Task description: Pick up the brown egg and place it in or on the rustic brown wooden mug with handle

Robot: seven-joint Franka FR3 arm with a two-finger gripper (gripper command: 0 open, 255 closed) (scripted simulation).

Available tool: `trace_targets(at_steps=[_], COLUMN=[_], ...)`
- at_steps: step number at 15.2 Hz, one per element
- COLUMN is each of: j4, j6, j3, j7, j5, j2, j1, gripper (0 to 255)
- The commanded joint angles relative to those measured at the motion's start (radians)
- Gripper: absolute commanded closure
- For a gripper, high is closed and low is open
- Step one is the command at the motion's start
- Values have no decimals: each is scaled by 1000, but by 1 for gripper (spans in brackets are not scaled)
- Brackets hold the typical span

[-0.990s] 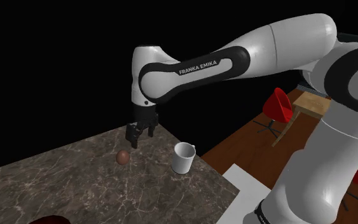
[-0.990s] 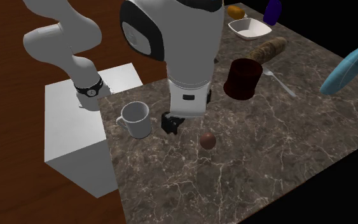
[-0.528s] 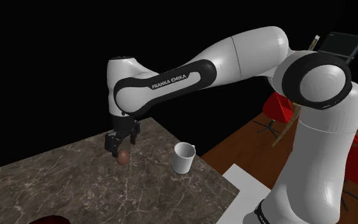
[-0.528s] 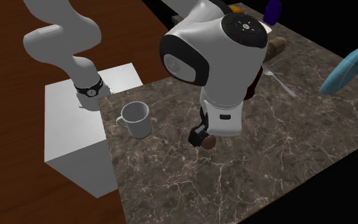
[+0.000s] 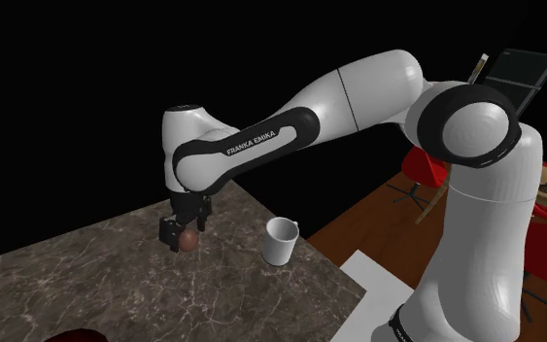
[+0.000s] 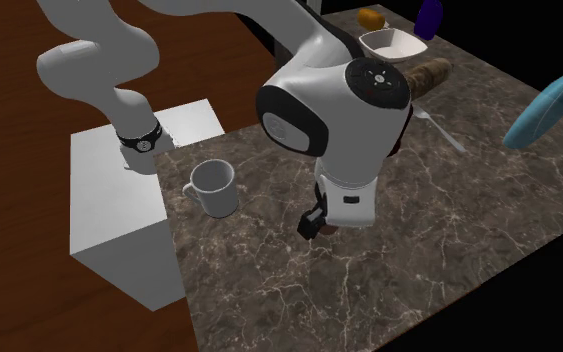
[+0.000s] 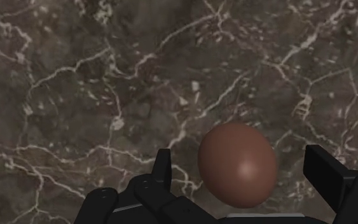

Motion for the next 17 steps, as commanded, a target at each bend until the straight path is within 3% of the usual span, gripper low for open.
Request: trace_targets(at_steps=[1, 6, 7, 17], j4=[-3, -3, -3, 2], j6=[4, 4, 4, -7], j3=[0, 0, 0, 1], j7=[1, 1, 1, 0], j5=[0, 0, 0, 2], j2=[1, 1, 1, -6], j1=[0, 0, 0, 0], gripper=[0, 0, 255, 255])
